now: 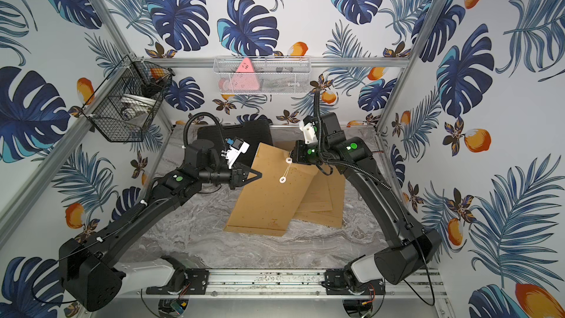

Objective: Close the mouth of the file bag
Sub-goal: Close the file bag.

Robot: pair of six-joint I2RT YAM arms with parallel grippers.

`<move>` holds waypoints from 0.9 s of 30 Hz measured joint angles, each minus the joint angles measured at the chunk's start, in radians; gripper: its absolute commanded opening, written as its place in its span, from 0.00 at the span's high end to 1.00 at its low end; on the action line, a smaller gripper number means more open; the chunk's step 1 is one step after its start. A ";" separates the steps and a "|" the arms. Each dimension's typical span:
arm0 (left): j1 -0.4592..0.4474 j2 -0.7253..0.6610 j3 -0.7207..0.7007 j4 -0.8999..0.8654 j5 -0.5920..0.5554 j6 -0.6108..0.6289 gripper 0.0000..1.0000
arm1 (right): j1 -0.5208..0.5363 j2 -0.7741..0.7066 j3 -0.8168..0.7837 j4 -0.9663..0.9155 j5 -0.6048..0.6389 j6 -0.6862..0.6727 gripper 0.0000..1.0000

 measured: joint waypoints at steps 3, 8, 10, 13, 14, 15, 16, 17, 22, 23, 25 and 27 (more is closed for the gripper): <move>-0.007 0.005 0.000 -0.001 -0.006 0.003 1.00 | 0.019 0.001 -0.005 0.005 -0.041 0.023 1.00; -0.013 0.006 0.000 -0.001 -0.012 0.003 1.00 | 0.034 0.000 -0.018 0.022 -0.092 0.063 0.90; -0.013 0.005 0.001 -0.003 -0.014 0.003 1.00 | 0.035 0.000 -0.017 0.022 -0.092 0.066 0.89; -0.013 0.002 0.003 -0.018 -0.024 0.003 1.00 | 0.035 -0.002 -0.011 0.013 -0.071 0.049 0.85; -0.013 0.002 0.004 -0.023 -0.027 0.003 1.00 | 0.034 -0.005 -0.011 0.009 -0.064 0.046 0.84; -0.013 0.002 0.006 -0.029 -0.029 0.003 1.00 | 0.032 -0.009 -0.011 0.002 -0.053 0.039 0.83; -0.013 0.002 0.007 -0.032 -0.030 0.004 1.00 | 0.028 -0.014 -0.012 -0.004 -0.048 0.035 0.82; -0.013 0.001 0.007 -0.034 -0.032 0.006 1.00 | 0.024 -0.018 -0.013 -0.006 -0.038 0.031 0.81; -0.013 0.000 0.013 -0.048 -0.035 0.018 1.00 | -0.005 -0.035 -0.018 -0.014 -0.003 0.006 0.76; -0.013 0.000 0.014 -0.051 -0.036 0.021 1.00 | -0.012 -0.037 -0.019 -0.018 -0.003 0.002 0.74; -0.012 -0.003 0.014 -0.058 -0.037 0.025 1.00 | -0.029 -0.045 -0.021 -0.032 0.022 -0.006 0.72; -0.011 -0.007 0.014 -0.063 -0.038 0.026 1.00 | -0.050 -0.055 -0.026 -0.043 0.028 -0.013 0.70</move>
